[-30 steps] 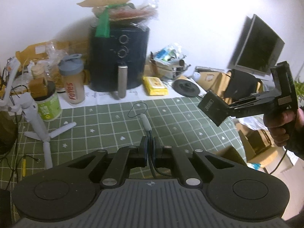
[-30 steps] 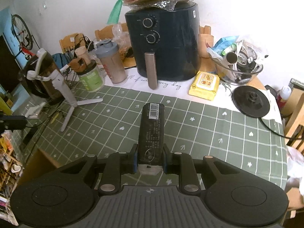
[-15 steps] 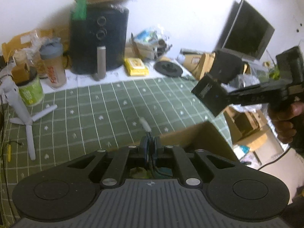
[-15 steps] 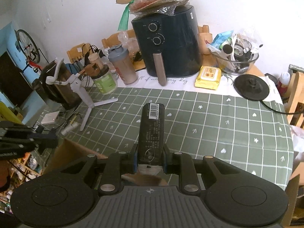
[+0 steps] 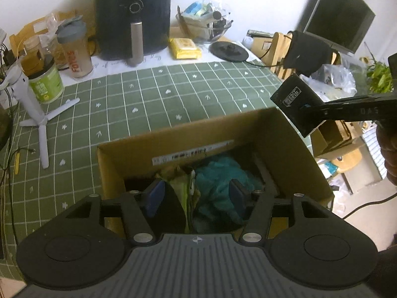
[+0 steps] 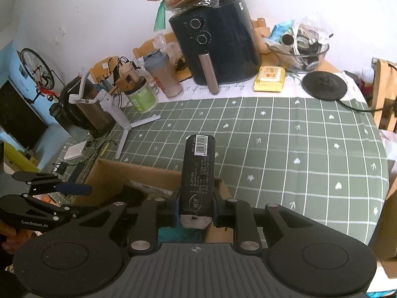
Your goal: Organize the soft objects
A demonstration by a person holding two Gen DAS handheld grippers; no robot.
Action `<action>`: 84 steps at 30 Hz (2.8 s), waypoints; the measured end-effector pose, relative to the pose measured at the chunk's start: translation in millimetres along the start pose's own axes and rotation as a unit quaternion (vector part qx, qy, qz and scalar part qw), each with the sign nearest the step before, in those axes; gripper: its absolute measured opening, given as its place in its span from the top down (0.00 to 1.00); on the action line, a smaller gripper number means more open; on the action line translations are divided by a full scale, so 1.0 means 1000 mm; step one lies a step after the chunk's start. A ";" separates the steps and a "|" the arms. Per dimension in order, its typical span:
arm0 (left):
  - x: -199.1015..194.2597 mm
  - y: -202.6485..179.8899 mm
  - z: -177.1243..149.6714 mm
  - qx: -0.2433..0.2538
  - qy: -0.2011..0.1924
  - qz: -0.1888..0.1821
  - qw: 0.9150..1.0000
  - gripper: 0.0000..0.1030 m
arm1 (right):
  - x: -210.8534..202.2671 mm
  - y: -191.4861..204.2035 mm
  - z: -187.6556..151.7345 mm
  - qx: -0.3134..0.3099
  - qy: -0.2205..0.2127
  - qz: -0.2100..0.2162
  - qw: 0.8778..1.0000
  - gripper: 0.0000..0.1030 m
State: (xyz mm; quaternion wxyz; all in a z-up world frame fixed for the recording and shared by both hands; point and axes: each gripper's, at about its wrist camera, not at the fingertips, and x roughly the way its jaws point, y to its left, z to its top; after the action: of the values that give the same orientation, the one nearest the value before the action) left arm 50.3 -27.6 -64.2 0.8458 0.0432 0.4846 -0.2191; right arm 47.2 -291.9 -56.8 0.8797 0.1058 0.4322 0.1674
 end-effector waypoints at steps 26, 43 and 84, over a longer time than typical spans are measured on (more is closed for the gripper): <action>-0.018 -0.009 -0.016 -0.057 0.000 0.075 0.996 0.43 | 0.004 0.049 -0.020 -0.055 0.018 -0.062 0.996 0.00; -0.040 -0.009 -0.013 -0.063 -0.001 0.152 0.986 0.00 | -0.007 0.085 -0.033 -0.072 0.034 -0.151 0.985 0.00; -0.036 0.008 -0.072 -0.074 0.091 0.097 0.988 0.00 | 0.014 0.140 -0.087 -0.029 0.143 -0.214 0.966 0.00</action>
State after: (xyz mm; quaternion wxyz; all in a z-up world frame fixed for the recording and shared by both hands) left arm -19.8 12.4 -73.2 0.8162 0.0468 0.5680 -0.0947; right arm -42.6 -154.0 -73.2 0.8267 -0.0398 0.5612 0.0015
